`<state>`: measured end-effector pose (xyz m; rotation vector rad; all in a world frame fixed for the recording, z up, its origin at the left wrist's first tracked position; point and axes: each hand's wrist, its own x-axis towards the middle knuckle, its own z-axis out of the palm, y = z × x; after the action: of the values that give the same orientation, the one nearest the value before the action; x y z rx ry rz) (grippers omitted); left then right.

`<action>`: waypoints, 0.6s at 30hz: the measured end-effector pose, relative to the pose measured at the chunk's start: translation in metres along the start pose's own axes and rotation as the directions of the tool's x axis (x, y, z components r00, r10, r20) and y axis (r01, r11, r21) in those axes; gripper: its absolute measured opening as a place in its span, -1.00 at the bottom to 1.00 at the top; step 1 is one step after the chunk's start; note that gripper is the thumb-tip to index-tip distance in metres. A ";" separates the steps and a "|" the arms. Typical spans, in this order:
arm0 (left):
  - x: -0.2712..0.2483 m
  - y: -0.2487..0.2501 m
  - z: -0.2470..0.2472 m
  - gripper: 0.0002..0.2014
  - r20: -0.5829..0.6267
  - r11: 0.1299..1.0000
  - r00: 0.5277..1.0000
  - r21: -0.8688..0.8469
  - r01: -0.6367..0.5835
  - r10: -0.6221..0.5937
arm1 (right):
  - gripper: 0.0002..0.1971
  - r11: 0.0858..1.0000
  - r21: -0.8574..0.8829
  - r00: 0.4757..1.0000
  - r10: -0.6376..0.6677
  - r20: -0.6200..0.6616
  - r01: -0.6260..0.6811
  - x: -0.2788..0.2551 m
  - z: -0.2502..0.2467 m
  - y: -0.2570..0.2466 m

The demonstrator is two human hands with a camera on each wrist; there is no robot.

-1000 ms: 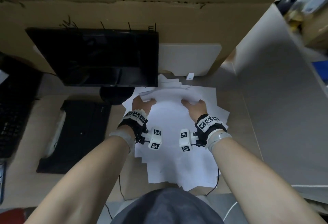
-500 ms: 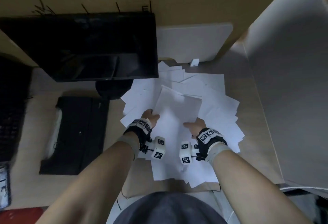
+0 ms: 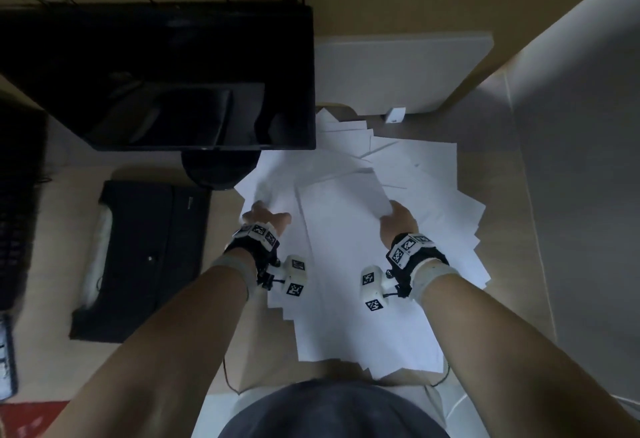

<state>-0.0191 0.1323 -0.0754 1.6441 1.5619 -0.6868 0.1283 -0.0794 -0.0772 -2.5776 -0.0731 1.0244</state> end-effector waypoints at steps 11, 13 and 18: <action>0.008 0.008 0.009 -0.87 0.049 0.961 0.965 -0.120 -0.250 0.257 | -0.53 0.995 -0.097 0.999 0.033 0.038 -0.030 0.019 0.019 -0.011; 0.007 0.007 0.012 -0.81 0.064 0.943 0.966 -0.244 -0.229 0.251 | -0.54 0.993 -0.117 0.999 0.021 0.045 -0.016 0.018 0.020 -0.008; 0.002 -0.001 0.017 -0.86 0.050 0.922 0.968 -0.321 -0.216 0.244 | -0.53 0.963 -0.230 0.981 -0.109 0.159 0.144 0.008 0.015 0.002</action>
<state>-0.0175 0.1191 -0.0868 1.5033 1.3092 -0.3599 0.1235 -0.0754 -0.0930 -2.6636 -0.4196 1.2181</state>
